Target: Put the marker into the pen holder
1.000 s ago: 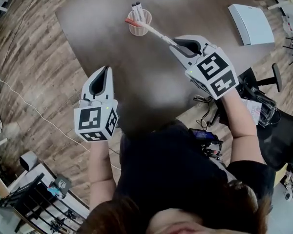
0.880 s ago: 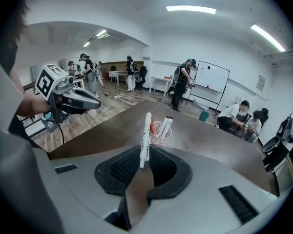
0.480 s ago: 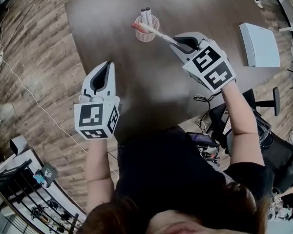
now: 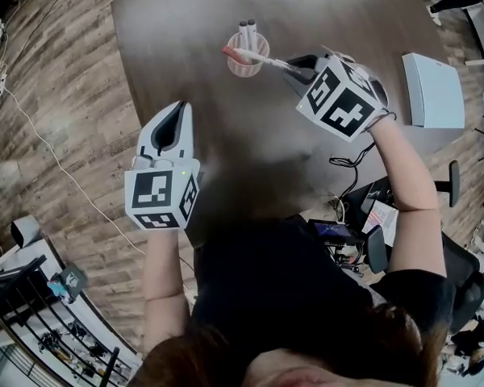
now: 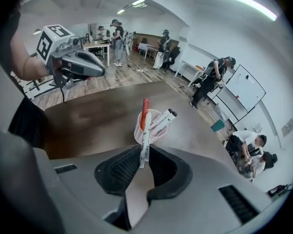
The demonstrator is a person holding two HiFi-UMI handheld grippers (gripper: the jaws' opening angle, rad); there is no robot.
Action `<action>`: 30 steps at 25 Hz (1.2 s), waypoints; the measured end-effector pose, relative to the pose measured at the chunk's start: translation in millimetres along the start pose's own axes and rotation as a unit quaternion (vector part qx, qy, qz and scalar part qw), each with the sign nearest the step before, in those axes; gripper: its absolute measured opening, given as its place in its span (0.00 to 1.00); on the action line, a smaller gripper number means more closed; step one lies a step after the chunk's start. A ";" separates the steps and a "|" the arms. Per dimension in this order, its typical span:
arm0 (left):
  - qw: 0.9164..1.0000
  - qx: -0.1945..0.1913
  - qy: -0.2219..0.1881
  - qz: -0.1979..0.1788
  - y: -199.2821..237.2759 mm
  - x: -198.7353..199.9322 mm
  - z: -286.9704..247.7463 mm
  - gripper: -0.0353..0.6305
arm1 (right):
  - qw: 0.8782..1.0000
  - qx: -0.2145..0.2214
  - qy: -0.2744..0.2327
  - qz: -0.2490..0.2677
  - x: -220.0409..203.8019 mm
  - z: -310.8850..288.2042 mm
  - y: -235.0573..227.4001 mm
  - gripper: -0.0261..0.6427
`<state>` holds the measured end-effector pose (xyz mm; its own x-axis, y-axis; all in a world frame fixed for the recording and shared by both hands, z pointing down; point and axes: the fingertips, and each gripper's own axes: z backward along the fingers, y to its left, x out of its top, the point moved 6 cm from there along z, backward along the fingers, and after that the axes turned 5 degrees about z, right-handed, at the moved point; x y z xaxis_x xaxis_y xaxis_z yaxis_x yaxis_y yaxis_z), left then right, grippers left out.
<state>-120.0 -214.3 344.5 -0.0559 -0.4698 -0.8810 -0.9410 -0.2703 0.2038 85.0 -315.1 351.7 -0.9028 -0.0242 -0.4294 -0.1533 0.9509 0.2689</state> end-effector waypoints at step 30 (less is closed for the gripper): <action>1.000 0.001 0.018 0.017 24.0 -1.2 -32.1 0.09 | 0.972 -0.025 0.052 0.228 29.5 -26.3 -24.2 0.15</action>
<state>-131.8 -247.2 364.1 -0.0765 -0.5081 -0.8579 -0.9396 -0.2510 0.2325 51.6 -346.9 355.3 -0.9169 0.3626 -0.1668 0.2555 0.8543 0.4527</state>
